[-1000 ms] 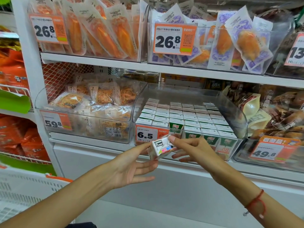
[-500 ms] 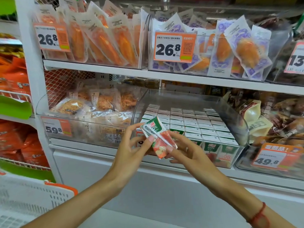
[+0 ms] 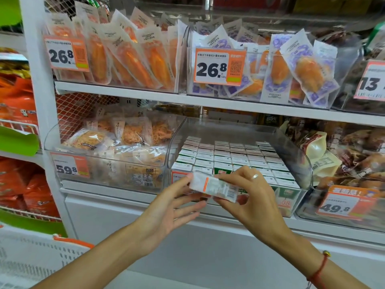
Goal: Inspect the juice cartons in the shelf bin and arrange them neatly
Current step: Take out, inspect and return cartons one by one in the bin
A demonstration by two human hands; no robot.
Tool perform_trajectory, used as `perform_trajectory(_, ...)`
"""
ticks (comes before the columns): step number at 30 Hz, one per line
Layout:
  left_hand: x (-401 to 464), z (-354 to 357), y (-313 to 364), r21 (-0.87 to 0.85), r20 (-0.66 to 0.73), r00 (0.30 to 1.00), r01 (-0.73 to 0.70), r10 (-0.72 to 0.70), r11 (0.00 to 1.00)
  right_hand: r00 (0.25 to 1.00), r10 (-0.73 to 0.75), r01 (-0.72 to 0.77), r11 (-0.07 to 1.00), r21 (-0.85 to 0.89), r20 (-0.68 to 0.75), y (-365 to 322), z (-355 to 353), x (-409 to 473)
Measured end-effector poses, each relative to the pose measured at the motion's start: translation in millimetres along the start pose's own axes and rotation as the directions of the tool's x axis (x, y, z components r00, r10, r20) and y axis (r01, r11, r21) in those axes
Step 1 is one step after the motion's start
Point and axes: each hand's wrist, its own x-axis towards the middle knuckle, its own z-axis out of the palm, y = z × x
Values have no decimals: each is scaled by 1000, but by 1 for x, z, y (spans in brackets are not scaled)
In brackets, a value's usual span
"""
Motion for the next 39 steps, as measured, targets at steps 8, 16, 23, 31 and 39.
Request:
perform_trajectory(8, 1, -9, 1, -53, -15, 995, 95, -96, 994, 917, -379, 398, 884, -245, 123, -1, 2, 2)
perform_trajectory(16, 9, -16, 5, -145, -68, 995, -85, 76, 986, 982, 124, -95, 976, -196, 140, 44, -4, 9)
perform_trajectory(23, 14, -4, 32, 405, -132, 888, -357, 440, 841, 897, 354, -194, 853, -485, 266, 85, -5, -2)
perform_trajectory(31, 70, 38, 70, 904, 327, 836, -412, 442, 112, 903, 344, -192, 858, -476, 257, 88, -2, -3)
perform_trajectory(39, 99, 67, 91, 878, 378, 924, -337, 59, -341, 913, 319, -173, 867, -467, 255, 92, -1, -2)
